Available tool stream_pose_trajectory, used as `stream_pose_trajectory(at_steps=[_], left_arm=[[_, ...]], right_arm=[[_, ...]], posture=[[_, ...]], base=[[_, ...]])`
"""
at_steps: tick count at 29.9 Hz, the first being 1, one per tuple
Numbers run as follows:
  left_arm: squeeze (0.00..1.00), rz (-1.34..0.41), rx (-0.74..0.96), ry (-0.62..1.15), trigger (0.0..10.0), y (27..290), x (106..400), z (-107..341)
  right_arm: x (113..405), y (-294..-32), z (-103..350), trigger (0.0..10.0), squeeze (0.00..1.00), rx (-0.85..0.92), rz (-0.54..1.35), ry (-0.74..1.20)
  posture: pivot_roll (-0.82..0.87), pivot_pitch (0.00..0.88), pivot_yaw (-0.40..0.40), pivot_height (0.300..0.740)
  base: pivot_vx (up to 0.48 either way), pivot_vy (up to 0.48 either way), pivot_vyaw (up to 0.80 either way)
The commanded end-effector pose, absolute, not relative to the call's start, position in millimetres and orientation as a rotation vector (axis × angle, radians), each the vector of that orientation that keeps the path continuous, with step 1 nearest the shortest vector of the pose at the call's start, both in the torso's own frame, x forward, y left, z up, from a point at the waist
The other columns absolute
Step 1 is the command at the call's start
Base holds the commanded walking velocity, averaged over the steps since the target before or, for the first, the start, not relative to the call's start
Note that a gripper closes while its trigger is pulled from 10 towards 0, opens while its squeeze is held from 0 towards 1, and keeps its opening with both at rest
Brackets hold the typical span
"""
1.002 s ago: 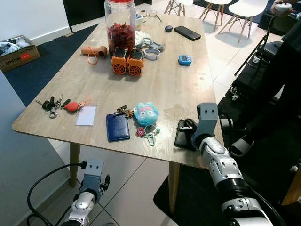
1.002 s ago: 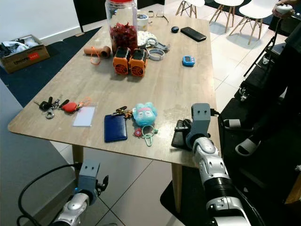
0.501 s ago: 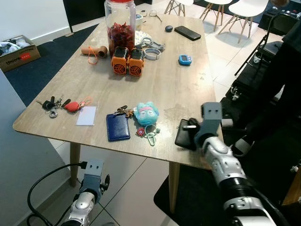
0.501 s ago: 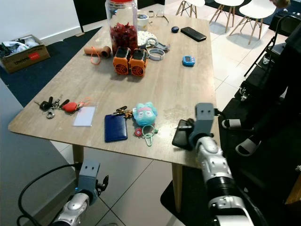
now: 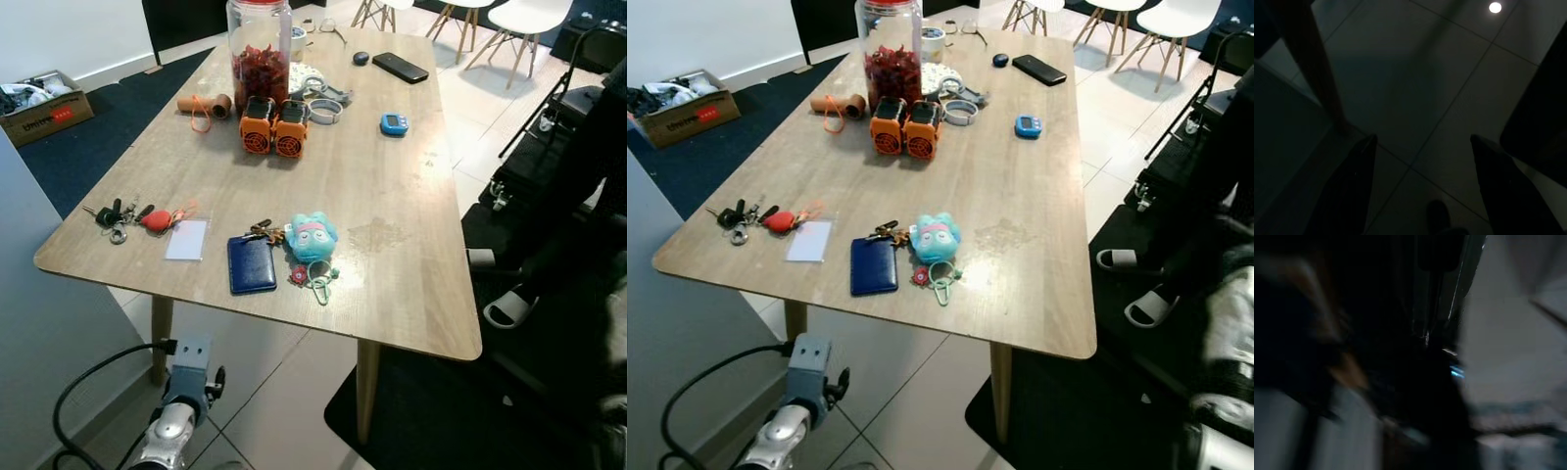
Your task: Hang keys on a hook
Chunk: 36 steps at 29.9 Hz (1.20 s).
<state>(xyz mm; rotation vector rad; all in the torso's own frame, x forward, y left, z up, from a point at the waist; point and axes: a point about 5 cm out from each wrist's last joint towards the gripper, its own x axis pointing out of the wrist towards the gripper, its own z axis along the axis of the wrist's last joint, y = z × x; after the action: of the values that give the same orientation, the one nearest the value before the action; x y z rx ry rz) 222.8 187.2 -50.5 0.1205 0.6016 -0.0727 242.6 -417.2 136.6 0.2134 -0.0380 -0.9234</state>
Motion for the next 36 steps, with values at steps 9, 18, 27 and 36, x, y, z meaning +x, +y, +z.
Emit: stream_pose_trajectory(at_steps=[9, 18, 27, 36], left_arm=[[0.0, -0.085, 0.122, 0.626, 10.0, 184, 220, -54], [0.0, -0.092, 0.145, 0.628, 10.0, 182, 219, -55], [0.0, -0.096, 0.124, 0.642, 10.0, 180, 213, -58], [0.0, -0.113, 0.138, 0.678, 10.0, 180, 208, -62]], right_arm=[[185, -334, -24, 0.0, 0.0, 0.225, -0.775, 0.587], [189, -236, -68, 0.0, 0.0, 0.216, -0.422, 0.802], [184, -197, -81, 3.7, 0.0, 0.127, -0.213, 0.887], [171, -184, -89, 10.0, 0.0, 0.08, -0.094, 0.944]], posture=[[0.07, 0.056, -0.048, 0.74], [0.08, 0.05, -0.057, 0.74], [0.09, 0.045, -0.062, 0.74], [0.09, 0.044, -0.06, 0.74]], base=[[0.0, 0.0, 0.0], [0.0, 0.0, 0.0], [0.0, 0.0, 0.0], [0.0, 0.0, 0.0]])
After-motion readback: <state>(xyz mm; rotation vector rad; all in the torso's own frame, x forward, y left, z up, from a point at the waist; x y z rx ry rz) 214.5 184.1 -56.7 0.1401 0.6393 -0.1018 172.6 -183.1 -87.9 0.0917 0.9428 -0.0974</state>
